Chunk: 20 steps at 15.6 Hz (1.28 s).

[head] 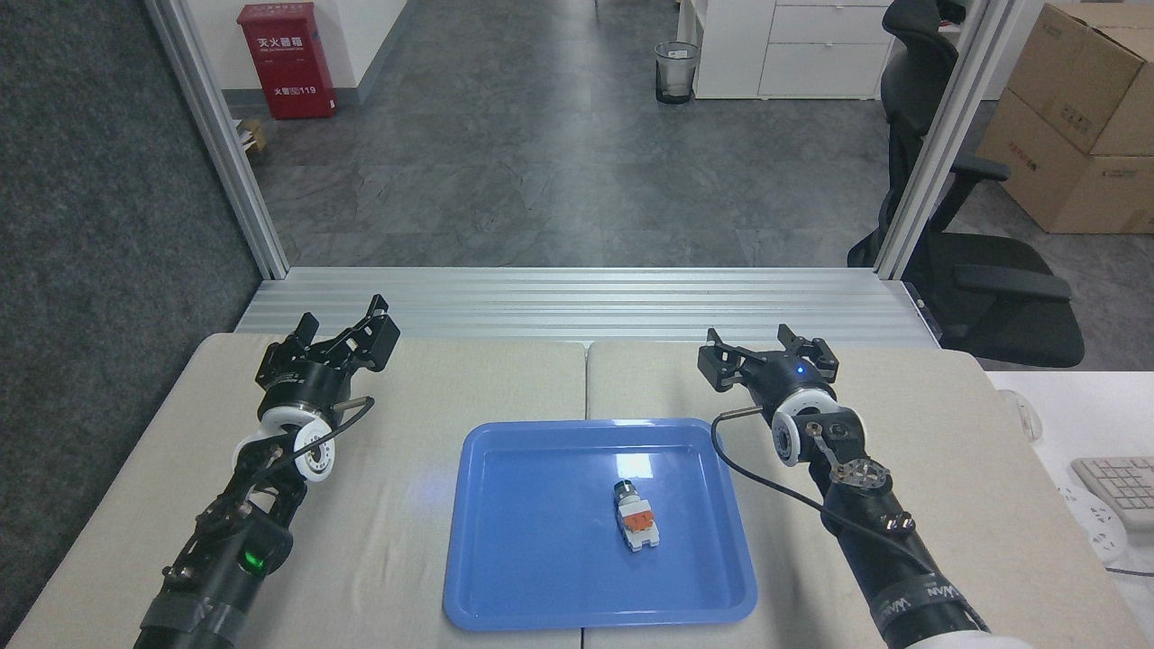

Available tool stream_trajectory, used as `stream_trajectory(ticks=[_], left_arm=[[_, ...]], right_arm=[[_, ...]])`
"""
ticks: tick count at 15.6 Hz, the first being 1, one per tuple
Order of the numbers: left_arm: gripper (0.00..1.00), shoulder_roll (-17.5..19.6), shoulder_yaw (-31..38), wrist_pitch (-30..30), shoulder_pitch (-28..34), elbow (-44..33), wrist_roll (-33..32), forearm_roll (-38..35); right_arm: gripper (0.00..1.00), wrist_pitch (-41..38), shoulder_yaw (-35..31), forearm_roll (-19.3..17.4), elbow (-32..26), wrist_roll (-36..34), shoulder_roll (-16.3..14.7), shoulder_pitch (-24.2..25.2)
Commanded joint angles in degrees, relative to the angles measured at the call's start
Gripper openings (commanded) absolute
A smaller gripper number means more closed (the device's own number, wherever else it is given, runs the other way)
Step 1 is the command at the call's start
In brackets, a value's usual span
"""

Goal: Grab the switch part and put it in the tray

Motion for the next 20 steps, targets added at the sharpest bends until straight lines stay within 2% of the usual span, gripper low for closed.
stream_trajectory(ticks=[1, 4, 15, 16, 18, 20], left_arm=[[1.00, 0.00, 0.00, 0.02, 0.00, 0.01, -0.01, 0.00], [1.00, 0.00, 0.00, 0.02, 0.00, 0.01, -0.01, 0.00], [1.00, 0.00, 0.00, 0.02, 0.00, 0.01, -0.01, 0.00], [1.00, 0.00, 0.00, 0.02, 0.00, 0.01, -0.01, 0.00], [1.00, 0.00, 0.00, 0.02, 0.00, 0.01, -0.01, 0.00], [1.00, 0.00, 0.00, 0.02, 0.00, 0.01, -0.01, 0.00]], right_arm=[[0.98, 0.17, -2.67, 0.05, 2.24, 0.06, 1.29, -0.51], [0.98, 4.21, -2.40, -0.03, 2.24, -0.03, 1.99, -1.91], [0.98, 5.62, -1.00, -0.03, 2.15, -0.03, 1.47, -2.71], [0.98, 5.80, -1.00, 0.05, 1.37, -0.03, 1.47, -2.62], [0.98, 5.80, -1.08, 0.05, -3.80, -0.03, 1.47, -1.57], [0.98, 5.89, -1.17, 0.05, -5.14, -0.21, 1.20, -0.34]])
